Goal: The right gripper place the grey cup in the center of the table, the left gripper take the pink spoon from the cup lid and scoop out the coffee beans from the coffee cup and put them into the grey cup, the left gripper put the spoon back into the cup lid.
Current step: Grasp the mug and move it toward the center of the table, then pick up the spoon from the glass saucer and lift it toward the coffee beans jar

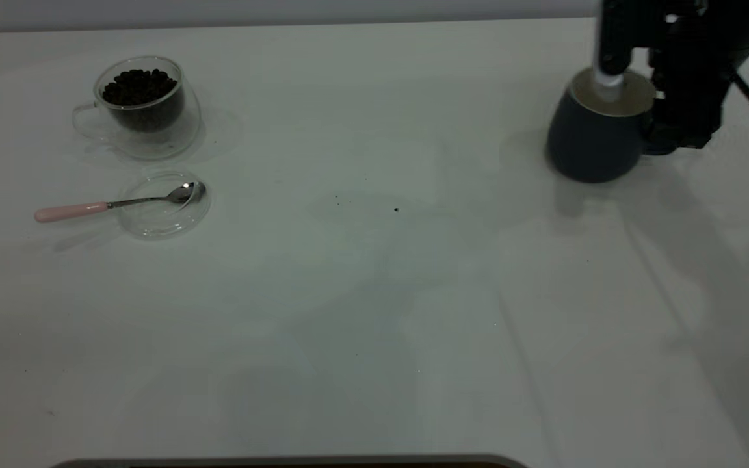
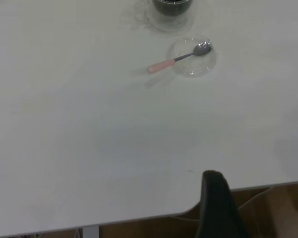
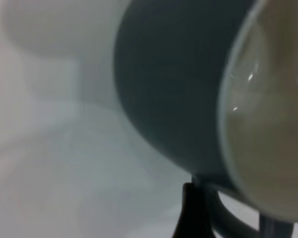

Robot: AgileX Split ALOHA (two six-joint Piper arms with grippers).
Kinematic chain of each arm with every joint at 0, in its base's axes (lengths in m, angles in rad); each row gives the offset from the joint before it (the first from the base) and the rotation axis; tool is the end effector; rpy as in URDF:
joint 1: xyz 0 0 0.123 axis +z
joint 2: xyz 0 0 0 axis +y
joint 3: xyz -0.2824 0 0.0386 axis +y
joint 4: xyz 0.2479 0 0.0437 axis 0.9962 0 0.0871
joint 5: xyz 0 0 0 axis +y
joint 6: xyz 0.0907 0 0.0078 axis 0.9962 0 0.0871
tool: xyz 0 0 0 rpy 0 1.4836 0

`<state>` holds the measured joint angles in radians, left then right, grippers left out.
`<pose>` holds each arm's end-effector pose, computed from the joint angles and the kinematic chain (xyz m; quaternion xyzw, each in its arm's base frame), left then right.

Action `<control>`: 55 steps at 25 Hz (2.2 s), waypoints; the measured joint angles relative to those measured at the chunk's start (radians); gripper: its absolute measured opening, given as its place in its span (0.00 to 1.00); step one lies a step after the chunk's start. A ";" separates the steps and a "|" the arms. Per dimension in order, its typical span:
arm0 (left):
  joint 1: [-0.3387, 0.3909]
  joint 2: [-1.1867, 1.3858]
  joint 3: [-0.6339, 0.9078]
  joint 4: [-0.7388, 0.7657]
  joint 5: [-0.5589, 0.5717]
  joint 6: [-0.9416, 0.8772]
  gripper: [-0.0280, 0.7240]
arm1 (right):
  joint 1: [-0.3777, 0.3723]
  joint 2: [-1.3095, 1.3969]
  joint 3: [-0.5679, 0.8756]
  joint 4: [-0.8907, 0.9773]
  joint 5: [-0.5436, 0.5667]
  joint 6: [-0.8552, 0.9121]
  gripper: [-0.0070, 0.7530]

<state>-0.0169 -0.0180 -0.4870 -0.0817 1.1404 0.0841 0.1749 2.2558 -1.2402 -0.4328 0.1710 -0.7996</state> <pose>-0.0099 -0.0066 0.2674 0.0473 0.8701 -0.0243 0.4900 0.4135 0.0664 0.0493 -0.6189 0.7468 -0.1509 0.1909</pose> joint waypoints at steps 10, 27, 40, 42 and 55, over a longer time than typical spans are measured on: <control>0.000 0.000 0.000 0.000 0.000 0.000 0.68 | 0.215 0.000 0.000 0.112 -0.048 0.076 0.79; 0.000 0.000 0.000 0.000 0.000 0.000 0.68 | 0.367 -0.137 0.002 0.233 -0.019 0.333 0.79; 0.000 0.000 0.000 0.000 0.000 0.000 0.68 | 0.367 -0.807 0.036 0.507 0.821 0.406 0.79; 0.000 0.000 0.000 0.000 0.000 0.000 0.68 | 0.367 -0.884 0.088 0.535 0.850 0.414 0.79; 0.000 0.000 0.000 0.000 0.000 0.000 0.68 | 0.367 -1.343 0.473 0.623 0.896 0.422 0.79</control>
<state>-0.0169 -0.0180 -0.4870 -0.0817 1.1404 0.0841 0.5422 0.9132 -0.7676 0.1905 1.0671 -0.3771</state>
